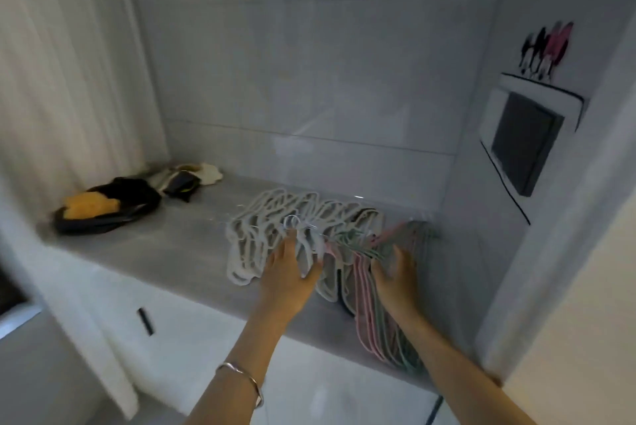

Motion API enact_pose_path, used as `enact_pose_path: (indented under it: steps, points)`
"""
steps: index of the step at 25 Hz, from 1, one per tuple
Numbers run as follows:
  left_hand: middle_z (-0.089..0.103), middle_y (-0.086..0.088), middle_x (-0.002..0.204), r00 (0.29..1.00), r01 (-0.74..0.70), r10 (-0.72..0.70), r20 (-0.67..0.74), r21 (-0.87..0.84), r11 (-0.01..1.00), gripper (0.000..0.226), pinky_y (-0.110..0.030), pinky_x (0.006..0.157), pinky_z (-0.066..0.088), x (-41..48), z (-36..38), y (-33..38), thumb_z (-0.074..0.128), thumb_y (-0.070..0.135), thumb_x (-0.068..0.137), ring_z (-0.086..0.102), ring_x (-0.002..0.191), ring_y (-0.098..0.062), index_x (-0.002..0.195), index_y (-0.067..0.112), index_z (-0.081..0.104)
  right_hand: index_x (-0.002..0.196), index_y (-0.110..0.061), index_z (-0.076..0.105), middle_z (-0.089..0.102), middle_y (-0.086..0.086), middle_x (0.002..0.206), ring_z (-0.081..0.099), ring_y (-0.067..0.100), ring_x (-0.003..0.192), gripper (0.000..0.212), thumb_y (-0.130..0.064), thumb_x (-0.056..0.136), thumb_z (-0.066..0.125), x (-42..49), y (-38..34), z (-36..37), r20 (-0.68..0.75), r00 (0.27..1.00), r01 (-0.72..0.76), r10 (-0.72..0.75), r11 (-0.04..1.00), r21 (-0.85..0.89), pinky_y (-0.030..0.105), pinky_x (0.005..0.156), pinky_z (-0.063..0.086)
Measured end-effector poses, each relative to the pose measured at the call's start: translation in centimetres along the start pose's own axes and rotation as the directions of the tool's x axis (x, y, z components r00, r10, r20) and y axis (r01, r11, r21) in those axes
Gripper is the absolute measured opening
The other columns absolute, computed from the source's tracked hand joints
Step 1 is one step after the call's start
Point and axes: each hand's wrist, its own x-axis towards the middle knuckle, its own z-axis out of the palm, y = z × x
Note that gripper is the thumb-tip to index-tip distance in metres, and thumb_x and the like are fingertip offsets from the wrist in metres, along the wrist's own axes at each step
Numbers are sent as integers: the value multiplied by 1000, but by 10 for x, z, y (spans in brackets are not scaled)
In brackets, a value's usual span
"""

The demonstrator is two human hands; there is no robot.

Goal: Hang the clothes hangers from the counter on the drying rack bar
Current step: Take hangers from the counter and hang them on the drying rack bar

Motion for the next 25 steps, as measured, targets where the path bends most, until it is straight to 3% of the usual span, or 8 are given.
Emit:
enact_pose_path:
  steps: [6, 8, 10, 16, 18, 20, 23, 25]
  points:
    - [23, -4, 155, 960, -2, 2, 279, 1, 1000, 75, -42, 114, 25, 43, 67, -34, 50, 47, 91, 23, 142, -24, 150, 17, 15, 127, 1, 47, 56, 22, 121, 56, 33, 109, 43, -24, 92, 50, 17, 59, 36, -53, 938, -345, 341, 932, -110, 39, 95, 45]
    - [22, -4, 155, 935, 27, -28, 353, 8, 1000, 75, -41, 114, 23, 46, 82, -38, 48, 48, 92, 21, 142, -25, 150, 16, 13, 114, -1, 55, 60, 21, 101, 60, 29, 91, 33, -26, 94, 45, 17, 73, 41, -8, 918, -389, 397, 896, -212, 36, 81, 48]
    - [20, -2, 156, 911, 43, -45, 410, 12, 999, 74, -39, 115, 21, 51, 95, -42, 47, 47, 93, 18, 143, -24, 150, 17, 12, 114, -6, 58, 64, 17, 104, 61, 29, 92, 30, -23, 95, 43, 16, 81, 43, 18, 912, -392, 410, 882, -261, 28, 73, 44]
    - [18, -2, 157, 895, 60, -38, 445, -35, 998, 70, -38, 115, 19, 62, 99, -35, 45, 44, 95, 15, 144, -24, 150, 17, 11, 109, -3, 65, 67, 16, 108, 62, 29, 99, 23, -10, 93, 50, 15, 72, 34, -163, 938, -337, 306, 913, -229, 21, 72, 37]
    - [19, -2, 156, 900, 70, -27, 435, -84, 994, 70, -39, 117, 19, 64, 95, -31, 45, 44, 94, 17, 144, -24, 150, 17, 13, 108, -1, 64, 68, 17, 103, 62, 29, 91, 24, -11, 94, 47, 17, 55, 29, -279, 930, -293, 238, 940, -177, 22, 67, 34]
    - [22, -4, 155, 902, 102, -25, 430, -156, 983, 69, -41, 116, 22, 65, 86, -26, 46, 45, 94, 22, 142, -25, 149, 17, 15, 108, -1, 61, 65, 12, 89, 58, 17, 71, 24, -11, 96, 42, 20, 31, 24, -342, 920, -230, 189, 969, -85, 20, 58, 35]
    - [31, -4, 151, 926, 133, -10, 379, -301, 944, 62, -31, 108, 29, 59, 63, -12, 46, 41, 95, 32, 138, -24, 148, 17, 21, 105, -5, 59, 54, -1, 76, 45, 3, 57, 27, -21, 98, 40, 21, -7, 18, -301, 949, -83, 95, 995, 53, 20, 56, 36]
    - [37, 1, 147, 934, 193, -49, 354, -385, 902, 58, -28, 103, 31, 51, 43, 0, 43, 42, 96, 36, 136, -20, 146, 20, 25, 100, -11, 62, 60, -7, 76, 55, 3, 64, 22, -25, 96, 46, 12, -38, 12, -173, 985, 56, -27, 985, 165, 22, 63, 42]
